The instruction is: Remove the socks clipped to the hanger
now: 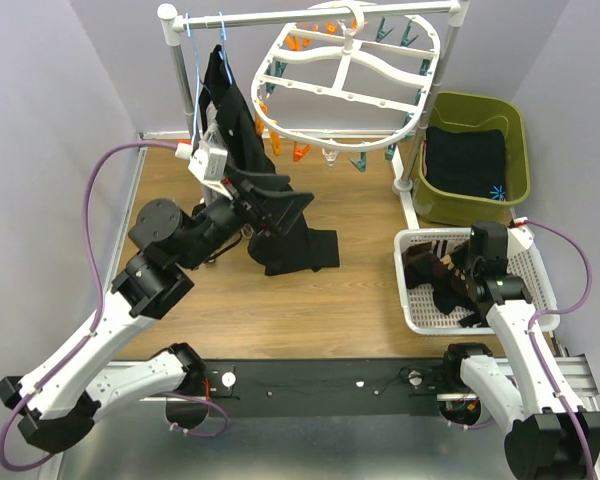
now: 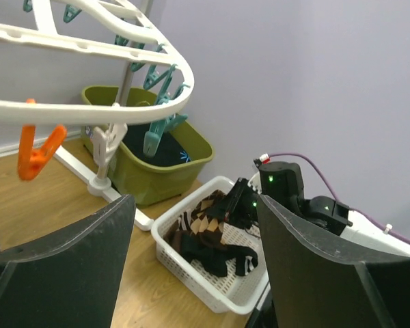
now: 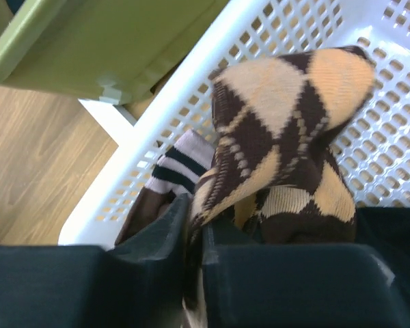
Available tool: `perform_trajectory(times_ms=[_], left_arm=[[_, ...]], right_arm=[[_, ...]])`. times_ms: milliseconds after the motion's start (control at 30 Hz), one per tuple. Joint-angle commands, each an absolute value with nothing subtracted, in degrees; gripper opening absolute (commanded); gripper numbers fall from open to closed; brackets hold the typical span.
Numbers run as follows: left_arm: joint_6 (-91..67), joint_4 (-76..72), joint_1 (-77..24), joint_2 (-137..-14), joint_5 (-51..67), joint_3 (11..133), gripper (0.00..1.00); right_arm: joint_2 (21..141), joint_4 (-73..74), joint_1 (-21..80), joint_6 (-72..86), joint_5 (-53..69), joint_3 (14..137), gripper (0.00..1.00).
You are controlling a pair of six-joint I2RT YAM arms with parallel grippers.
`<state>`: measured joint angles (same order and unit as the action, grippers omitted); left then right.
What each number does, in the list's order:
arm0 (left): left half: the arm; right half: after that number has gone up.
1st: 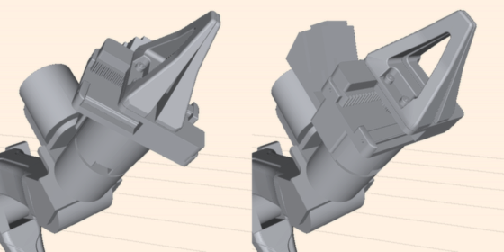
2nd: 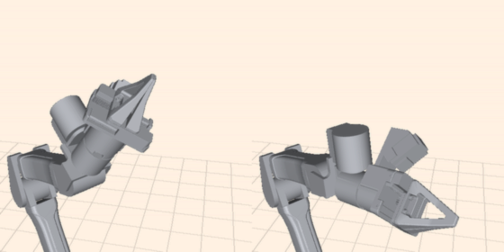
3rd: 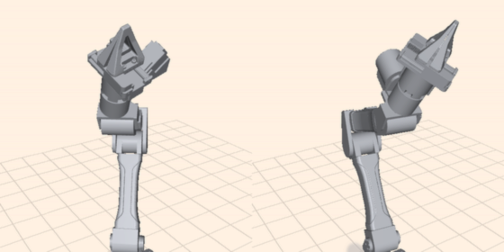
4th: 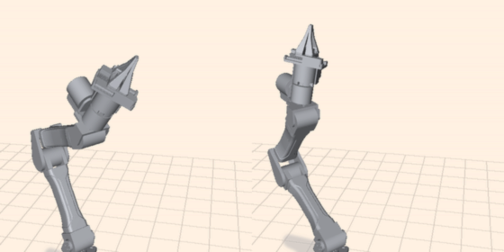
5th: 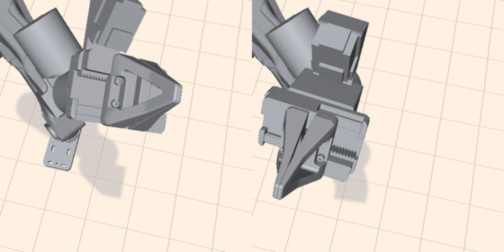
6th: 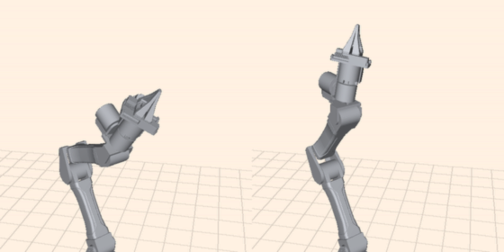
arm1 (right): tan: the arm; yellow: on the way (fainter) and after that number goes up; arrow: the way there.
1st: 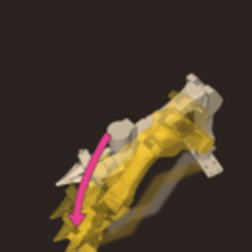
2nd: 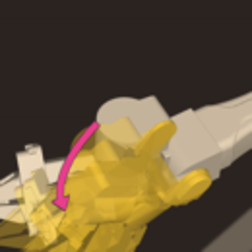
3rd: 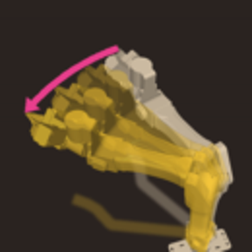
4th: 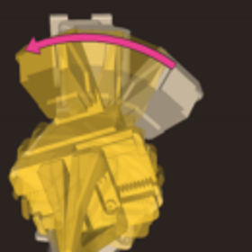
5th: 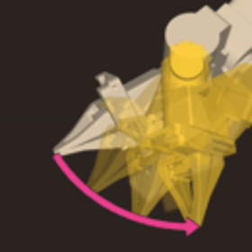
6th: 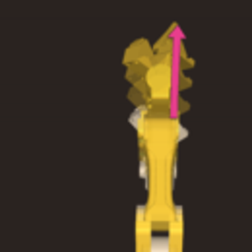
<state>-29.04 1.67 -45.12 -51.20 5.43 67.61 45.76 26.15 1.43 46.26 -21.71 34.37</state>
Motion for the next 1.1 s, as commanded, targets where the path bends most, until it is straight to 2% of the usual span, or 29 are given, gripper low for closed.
perform_trajectory(times_ms=[0,33,67,100,133,167,200,233,400,633,733,767,900,1067], left_arm=[[-31.6,0.3,-45.2,-46.7,5.5,62.2,0.80],[-31.7,0.3,-45.2,-45.2,5.3,60.7,0.80],[-32.0,0.4,-45.2,-44.5,4.8,60.0,0.80],[-32.2,0.4,-45.2,-43.8,4.7,59.5,0.80],[-32.3,0.3,-45.2,-42.5,4.5,58.4,0.80],[-32.4,0.4,-45.2,-41.8,4.0,57.9,0.80],[-32.7,0.4,-45.2,-41.3,3.9,57.6,0.80],[-32.9,0.4,-45.2,-40.4,3.8,57.0,0.80],[-33.5,0.9,-45.2,-38.1,3.6,55.5,0.80],[-34.4,0.6,-45.2,-32.6,1.8,50.0,0.80],[-35.9,-3.5,-45.2,-29.9,2.0,45.2,0.80],[-36.2,-5.1,-45.2,-28.3,3.0,42.0,0.80],[-40.4,-14.6,-45.2,-23.3,5.3,32.1,0.81],[-46.6,-25.6,-45.2,-11.9,7.6,17.7,0.81]], right_arm=[[44.7,27.4,1.1,47.2,-19.7,34.5,0.27],[44.4,28.3,1.1,47.2,-19.5,34.9,0.30],[44.2,30.0,1.2,47.5,-19.5,35.3,0.39],[43.7,30.8,1.1,47.3,-19.6,35.6,0.40],[42.7,31.6,1.1,47.4,-19.9,35.8,0.54],[42.0,33.1,1.1,47.1,-20.2,36.6,0.56],[41.4,33.8,1.1,46.9,-20.2,36.8,0.72],[40.0,34.4,1.1,46.6,-20.2,37.3,1.00],[37.7,34.2,1.1,39.9,-13.7,41.5,1.00],[43.3,27.3,1.2,32.3,19.2,45.8,1.00],[48.3,24.0,3.7,32.5,27.0,46.4,1.00],[49.2,22.4,5.9,32.6,26.4,46.7,1.00],[51.7,15.2,29.0,35.4,16.5,46.4,1.00],[52.2,-1.9,43.7,39.2,11.0,38.6,1.00]])
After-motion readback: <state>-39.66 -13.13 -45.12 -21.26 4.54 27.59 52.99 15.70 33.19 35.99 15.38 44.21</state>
